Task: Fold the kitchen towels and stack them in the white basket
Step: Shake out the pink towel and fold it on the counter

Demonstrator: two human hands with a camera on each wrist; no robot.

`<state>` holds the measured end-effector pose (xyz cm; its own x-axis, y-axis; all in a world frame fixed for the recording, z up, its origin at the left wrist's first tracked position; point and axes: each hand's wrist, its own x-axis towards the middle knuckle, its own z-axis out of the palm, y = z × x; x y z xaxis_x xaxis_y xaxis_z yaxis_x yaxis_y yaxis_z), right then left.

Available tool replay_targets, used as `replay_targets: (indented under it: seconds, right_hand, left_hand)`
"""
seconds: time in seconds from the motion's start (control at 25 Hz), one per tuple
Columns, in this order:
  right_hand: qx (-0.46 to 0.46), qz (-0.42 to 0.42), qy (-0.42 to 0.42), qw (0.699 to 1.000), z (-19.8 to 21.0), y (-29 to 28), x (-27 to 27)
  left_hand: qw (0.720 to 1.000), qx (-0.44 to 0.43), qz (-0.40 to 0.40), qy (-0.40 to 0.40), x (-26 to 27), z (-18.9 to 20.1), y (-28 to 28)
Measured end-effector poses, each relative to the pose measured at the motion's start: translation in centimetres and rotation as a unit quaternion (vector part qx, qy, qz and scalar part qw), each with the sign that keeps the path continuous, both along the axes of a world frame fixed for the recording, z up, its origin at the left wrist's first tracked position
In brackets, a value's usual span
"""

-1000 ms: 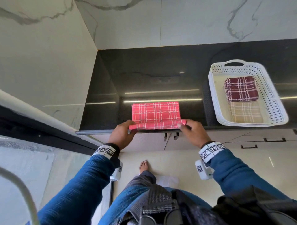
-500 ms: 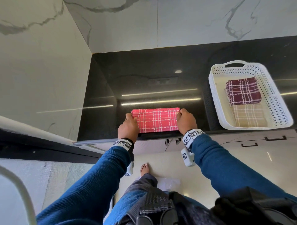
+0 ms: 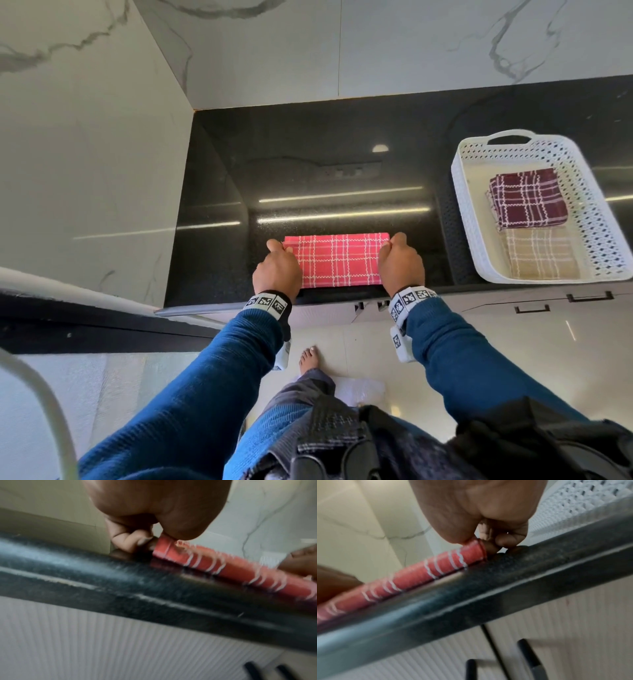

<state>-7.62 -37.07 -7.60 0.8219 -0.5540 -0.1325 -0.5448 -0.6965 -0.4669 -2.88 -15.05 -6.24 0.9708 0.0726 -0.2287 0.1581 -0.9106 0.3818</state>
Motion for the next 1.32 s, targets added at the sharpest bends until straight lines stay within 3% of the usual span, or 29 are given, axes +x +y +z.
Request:
replay_targets:
  seconds: [0.08, 0.2, 0.28, 0.36, 0.44, 0.6, 0.68, 0.72, 0.8, 0.88, 0.96, 1.08, 1.2, 1.32]
  right_hand:
    - [0.002, 0.010, -0.069, 0.998, 0.7, 0.0, -0.9]
    - [-0.089, 0.168, -0.104, 0.976, 0.9, 1.3, -1.7]
    - [-0.111, 0.288, -0.046, 0.950, 0.5, 2.6, -1.0]
    - [-0.133, 0.350, 0.042, 0.926, -0.5, 2.4, -0.1]
    - [-0.136, 0.370, 0.101, 0.914, -1.6, 0.5, 0.1]
    - [-0.141, 0.387, 0.130, 0.902, -1.7, -1.9, -0.8]
    - [-0.141, 0.370, 0.119, 0.910, -1.6, -1.7, -1.4]
    - [-0.143, 0.354, 0.112, 0.917, -1.4, -1.3, -1.9]
    - [-0.161, 0.307, 0.105, 0.932, -1.0, -0.1, -3.0]
    - [-0.171, 0.246, 0.094, 0.949, -0.5, 2.4, -4.4]
    - [-0.148, 0.217, 0.090, 0.961, 0.0, 5.0, -5.4]
    - [-0.083, 0.249, 0.038, 0.964, 0.6, 5.9, -6.2]
    - [-0.048, 0.368, -0.037, 0.928, 0.8, 3.4, -5.4]
    - [-0.094, 0.529, 0.052, 0.842, -0.4, 0.9, -3.5]
  left_hand:
    - [0.999, -0.025, 0.019, -0.033, -0.4, 0.7, 0.2]
    - [0.970, 0.054, -0.171, -0.163, -1.7, 0.1, 0.2]
    - [0.937, 0.134, -0.291, -0.139, -1.7, -1.1, 0.2]
    - [0.920, 0.201, -0.327, -0.080, -0.5, -2.0, 1.1]
    - [0.910, 0.219, -0.351, -0.035, 0.5, -2.5, 2.8]
    - [0.854, 0.262, -0.447, -0.043, 2.7, -1.6, 4.8]
    - [0.827, 0.311, -0.463, -0.068, 4.7, -0.8, 4.4]
    - [0.825, 0.341, -0.443, -0.082, 6.1, -0.3, 3.8]
    - [0.850, 0.373, -0.360, -0.097, 8.3, 1.4, 2.1]
    - [0.874, 0.345, -0.325, -0.112, 8.4, 2.8, 0.2]
    - [0.881, 0.261, -0.374, -0.123, 6.4, 2.5, -0.5]
    - [0.884, 0.157, -0.436, -0.063, 1.2, 1.4, 1.7]
    - [0.865, 0.175, -0.469, -0.008, -2.0, -0.7, 4.3]
    - [0.845, 0.194, -0.498, 0.001, -2.2, -2.5, 4.6]
